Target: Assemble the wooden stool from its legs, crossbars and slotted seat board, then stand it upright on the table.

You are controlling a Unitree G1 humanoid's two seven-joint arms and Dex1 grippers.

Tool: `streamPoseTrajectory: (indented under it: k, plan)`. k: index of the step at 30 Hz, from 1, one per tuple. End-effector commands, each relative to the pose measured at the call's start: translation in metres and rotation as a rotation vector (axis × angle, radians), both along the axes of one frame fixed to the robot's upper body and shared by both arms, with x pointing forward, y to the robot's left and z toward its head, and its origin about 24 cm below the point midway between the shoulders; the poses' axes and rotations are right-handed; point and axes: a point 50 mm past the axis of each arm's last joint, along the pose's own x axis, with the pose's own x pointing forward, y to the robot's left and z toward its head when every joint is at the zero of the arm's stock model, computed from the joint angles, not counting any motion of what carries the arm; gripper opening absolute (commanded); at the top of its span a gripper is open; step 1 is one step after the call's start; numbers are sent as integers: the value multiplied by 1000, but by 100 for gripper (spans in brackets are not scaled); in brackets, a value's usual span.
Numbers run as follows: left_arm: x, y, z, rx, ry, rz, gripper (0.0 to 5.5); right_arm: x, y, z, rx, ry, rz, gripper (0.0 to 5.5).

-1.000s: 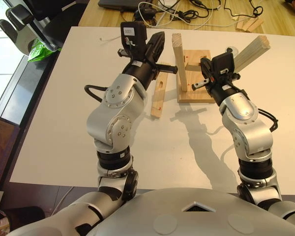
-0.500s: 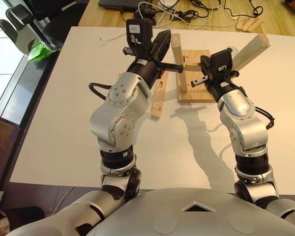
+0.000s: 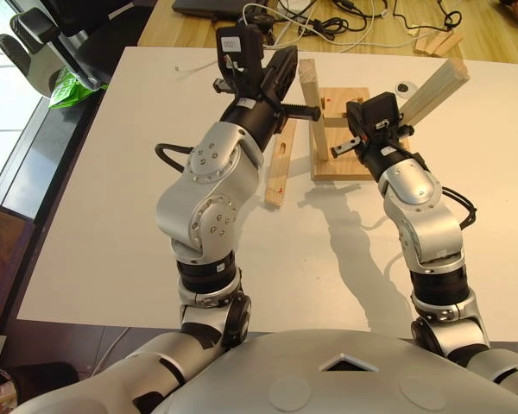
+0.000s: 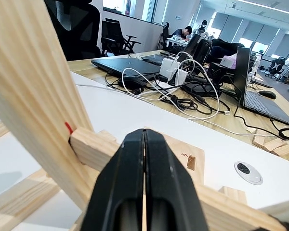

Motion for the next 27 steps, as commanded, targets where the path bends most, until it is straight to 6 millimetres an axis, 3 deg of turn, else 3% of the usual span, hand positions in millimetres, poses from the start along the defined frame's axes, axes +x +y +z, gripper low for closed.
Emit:
streamPoseTrajectory:
  k: [1, 7, 13, 19, 27]
  plan:
    - [3, -4, 4, -12, -3, -7, 5, -4, -7, -29, -102, 135, 5, 0]
    - [4, -5, 4, -12, -1, -12, 5, -5, -11, -41, -117, 193, -27, 0]
    - [5, -4, 4, -25, 2, -3, 5, 2, -11, -33, -77, 193, -41, 0]
    - [6, -3, 5, -34, 4, 0, 5, 0, -17, -50, -34, 389, -60, 0]
    - [6, 0, 5, -37, 10, 16, 5, -5, -26, -46, -54, 415, -60, 0]
